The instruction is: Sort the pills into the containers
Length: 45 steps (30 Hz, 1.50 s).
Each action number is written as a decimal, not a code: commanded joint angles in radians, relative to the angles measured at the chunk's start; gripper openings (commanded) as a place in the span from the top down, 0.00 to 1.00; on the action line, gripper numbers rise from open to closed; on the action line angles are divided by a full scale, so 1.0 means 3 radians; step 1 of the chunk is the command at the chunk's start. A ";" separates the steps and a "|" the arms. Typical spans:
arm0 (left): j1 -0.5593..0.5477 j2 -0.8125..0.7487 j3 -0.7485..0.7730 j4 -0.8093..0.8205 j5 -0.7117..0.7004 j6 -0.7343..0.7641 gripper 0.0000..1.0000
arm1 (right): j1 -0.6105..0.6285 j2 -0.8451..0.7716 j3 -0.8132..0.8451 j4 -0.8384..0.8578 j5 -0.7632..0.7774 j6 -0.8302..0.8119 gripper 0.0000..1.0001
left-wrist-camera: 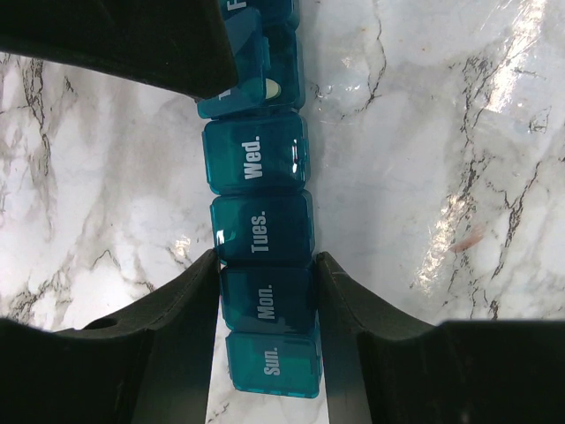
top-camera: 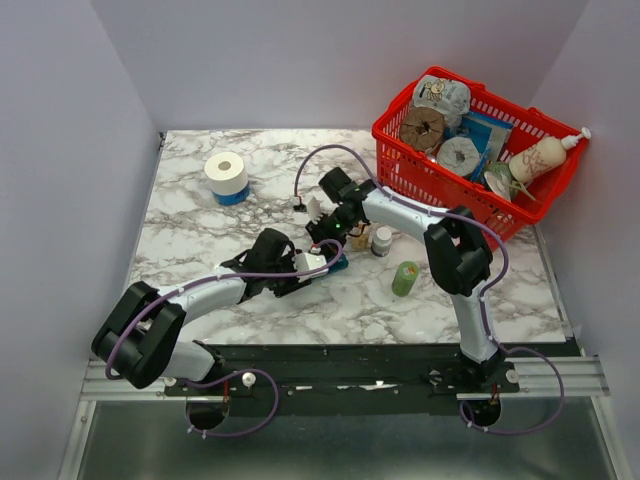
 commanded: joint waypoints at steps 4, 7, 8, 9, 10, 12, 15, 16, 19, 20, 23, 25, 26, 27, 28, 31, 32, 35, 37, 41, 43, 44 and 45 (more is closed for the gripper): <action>0.0009 0.0110 0.0023 -0.0184 -0.0095 -0.0046 0.84 | 0.0051 0.0000 -0.0161 -0.0041 0.0247 0.0001 0.91; 0.0015 0.0120 0.0034 -0.0184 -0.0095 -0.0051 0.84 | 0.0061 0.0082 -0.0238 0.0025 0.0349 0.0047 0.91; 0.0015 0.0120 0.0034 -0.0189 -0.0095 -0.0056 0.84 | 0.0061 0.0102 -0.0248 0.0041 0.0380 0.0062 0.93; 0.0009 0.0115 0.0034 -0.0189 -0.0095 -0.0062 0.84 | 0.0061 0.0133 -0.0248 0.0061 0.0411 0.0082 0.93; 0.0014 0.0120 0.0034 -0.0189 -0.0095 -0.0057 0.84 | 0.0061 0.0179 -0.0243 0.0067 0.0462 0.0083 0.93; 0.0014 0.0115 0.0029 -0.0189 -0.0095 -0.0062 0.84 | 0.0067 0.0210 -0.0233 0.0082 0.0523 0.0093 0.93; 0.0015 0.0115 0.0039 -0.0189 -0.0095 -0.0072 0.84 | 0.0067 0.0220 -0.0233 0.0112 0.0610 0.0098 0.94; 0.0015 0.0115 0.0039 -0.0194 -0.0095 -0.0072 0.84 | 0.0062 0.0215 -0.0228 0.0118 0.0636 0.0108 0.95; 0.0015 0.0105 0.0049 -0.0194 -0.0100 -0.0082 0.84 | 0.0061 0.0205 -0.0218 0.0108 0.0463 0.0098 0.95; 0.0015 0.0095 0.0049 -0.0194 -0.0116 -0.0077 0.84 | 0.0061 0.0154 -0.0208 0.0108 0.0371 0.0083 0.95; 0.0015 0.0059 0.0034 -0.0178 -0.0126 -0.0082 0.82 | 0.0056 0.0036 -0.0121 0.0062 -0.0008 0.0016 0.95; 0.0009 0.0059 0.0029 -0.0179 -0.0126 -0.0082 0.82 | 0.0056 -0.0081 -0.0054 0.0026 -0.0166 -0.0004 0.95; 0.0009 0.0059 0.0034 -0.0184 -0.0126 -0.0082 0.82 | 0.0056 -0.0117 -0.0029 0.0005 -0.0202 -0.0009 0.95; 0.0009 0.0059 0.0034 -0.0184 -0.0126 -0.0082 0.82 | 0.0056 -0.0153 0.0042 -0.0035 -0.0228 -0.0009 0.95; 0.0014 0.0059 0.0034 -0.0194 -0.0126 -0.0082 0.82 | 0.0056 -0.0158 0.0068 -0.0056 -0.0248 -0.0014 0.95; 0.0015 0.0054 0.0034 -0.0189 -0.0126 -0.0072 0.82 | 0.0056 -0.0169 0.0109 -0.0107 -0.0249 -0.0025 0.95; 0.0015 0.0054 0.0029 -0.0189 -0.0131 -0.0072 0.82 | 0.0046 -0.0164 0.0109 -0.0117 -0.0249 -0.0030 0.95; 0.0015 0.0049 0.0029 -0.0184 -0.0136 -0.0077 0.81 | 0.0046 -0.0169 0.0089 -0.0118 -0.0249 -0.0030 0.95; 0.0015 0.0039 0.0029 -0.0184 -0.0136 -0.0082 0.81 | 0.0041 -0.0159 0.0064 -0.0123 -0.0223 -0.0025 0.95; 0.0015 0.0049 0.0034 -0.0184 -0.0141 -0.0087 0.81 | 0.0041 -0.0057 -0.0013 -0.0128 -0.0182 -0.0030 0.95; 0.0015 0.0054 0.0039 -0.0184 -0.0141 -0.0092 0.80 | 0.0046 0.0005 -0.0039 -0.0148 -0.0121 -0.0030 0.95; 0.0015 0.0054 0.0039 -0.0184 -0.0146 -0.0092 0.80 | 0.0046 0.0046 -0.0059 -0.0148 -0.0090 -0.0025 0.95; 0.0015 0.0059 0.0044 -0.0189 -0.0147 -0.0092 0.80 | 0.0041 0.0097 -0.0069 -0.0148 -0.0060 -0.0025 0.95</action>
